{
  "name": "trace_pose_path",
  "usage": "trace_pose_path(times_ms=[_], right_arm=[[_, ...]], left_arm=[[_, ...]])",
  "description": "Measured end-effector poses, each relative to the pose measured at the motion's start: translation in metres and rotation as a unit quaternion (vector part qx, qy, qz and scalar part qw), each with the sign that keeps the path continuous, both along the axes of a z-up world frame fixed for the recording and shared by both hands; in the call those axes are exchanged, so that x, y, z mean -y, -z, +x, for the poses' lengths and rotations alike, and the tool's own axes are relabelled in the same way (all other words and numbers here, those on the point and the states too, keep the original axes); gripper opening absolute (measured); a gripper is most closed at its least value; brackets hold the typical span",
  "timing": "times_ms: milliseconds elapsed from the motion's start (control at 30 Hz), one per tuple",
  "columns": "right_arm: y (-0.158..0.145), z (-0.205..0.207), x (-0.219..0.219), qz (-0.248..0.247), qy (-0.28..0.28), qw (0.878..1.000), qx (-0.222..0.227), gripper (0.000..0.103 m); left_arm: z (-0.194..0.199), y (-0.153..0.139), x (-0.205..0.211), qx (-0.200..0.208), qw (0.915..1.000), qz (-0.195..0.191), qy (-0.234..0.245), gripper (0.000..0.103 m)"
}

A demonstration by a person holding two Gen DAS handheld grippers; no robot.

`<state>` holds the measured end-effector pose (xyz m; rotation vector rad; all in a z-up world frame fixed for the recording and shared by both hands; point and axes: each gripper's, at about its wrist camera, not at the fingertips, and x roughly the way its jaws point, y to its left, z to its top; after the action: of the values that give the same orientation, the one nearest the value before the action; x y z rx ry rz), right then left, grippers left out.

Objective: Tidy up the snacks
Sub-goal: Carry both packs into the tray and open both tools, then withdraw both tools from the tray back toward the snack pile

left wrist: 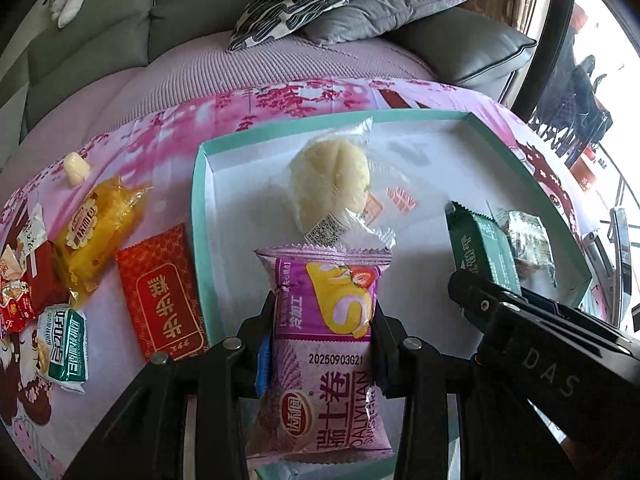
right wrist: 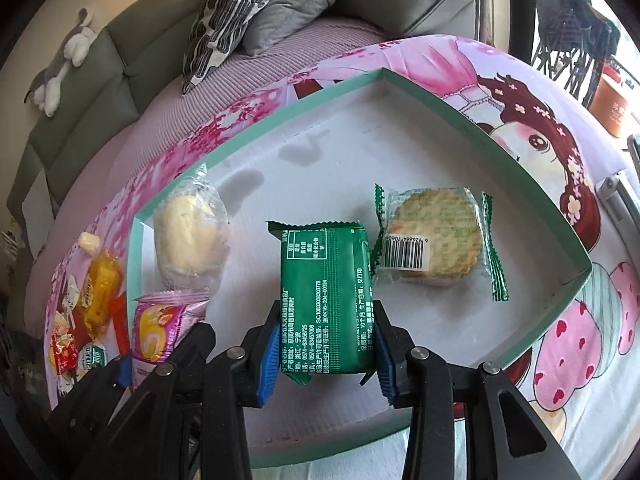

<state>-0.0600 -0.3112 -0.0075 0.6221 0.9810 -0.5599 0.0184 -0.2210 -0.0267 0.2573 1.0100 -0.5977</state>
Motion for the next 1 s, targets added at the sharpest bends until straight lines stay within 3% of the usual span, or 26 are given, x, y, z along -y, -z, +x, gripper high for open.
trace_pose_path(times_ms=[233, 300, 333, 367, 533, 667, 833, 1000], right_arm=[[0.001, 0.004, -0.002, -0.009, -0.004, 1.000, -0.013, 0.045], [0.001, 0.005, -0.003, -0.011, -0.007, 1.000, -0.016, 0.046], [0.001, 0.006, -0.003, -0.012, -0.009, 1.000, -0.017, 0.048], [0.001, 0.007, -0.003, -0.012, -0.011, 1.000, -0.018, 0.049], [-0.001, 0.006, -0.001, -0.015, -0.003, 1.000, -0.024, 0.059], [-0.010, 0.001, 0.001, -0.012, 0.006, 1.000, -0.006, 0.059], [-0.031, -0.004, -0.002, -0.042, 0.008, 0.999, 0.025, 0.059], [-0.044, -0.009, 0.000, -0.053, 0.016, 0.997, 0.052, 0.059]], left_arm=[[0.001, 0.006, 0.002, -0.005, 1.0000, 0.006, 0.002, 0.042], [0.001, 0.006, 0.002, -0.005, 1.0000, 0.006, 0.002, 0.048], [0.002, 0.007, 0.002, -0.007, 1.0000, 0.007, -0.001, 0.057], [0.002, 0.007, 0.001, -0.010, 0.9999, 0.007, -0.001, 0.060], [0.000, 0.003, 0.001, -0.008, 1.0000, 0.003, 0.001, 0.068], [0.000, -0.007, -0.001, 0.000, 1.0000, -0.010, -0.001, 0.076], [-0.002, -0.023, -0.006, 0.012, 0.9996, -0.024, -0.006, 0.079], [0.003, -0.035, -0.022, 0.015, 0.9988, -0.014, -0.045, 0.084]])
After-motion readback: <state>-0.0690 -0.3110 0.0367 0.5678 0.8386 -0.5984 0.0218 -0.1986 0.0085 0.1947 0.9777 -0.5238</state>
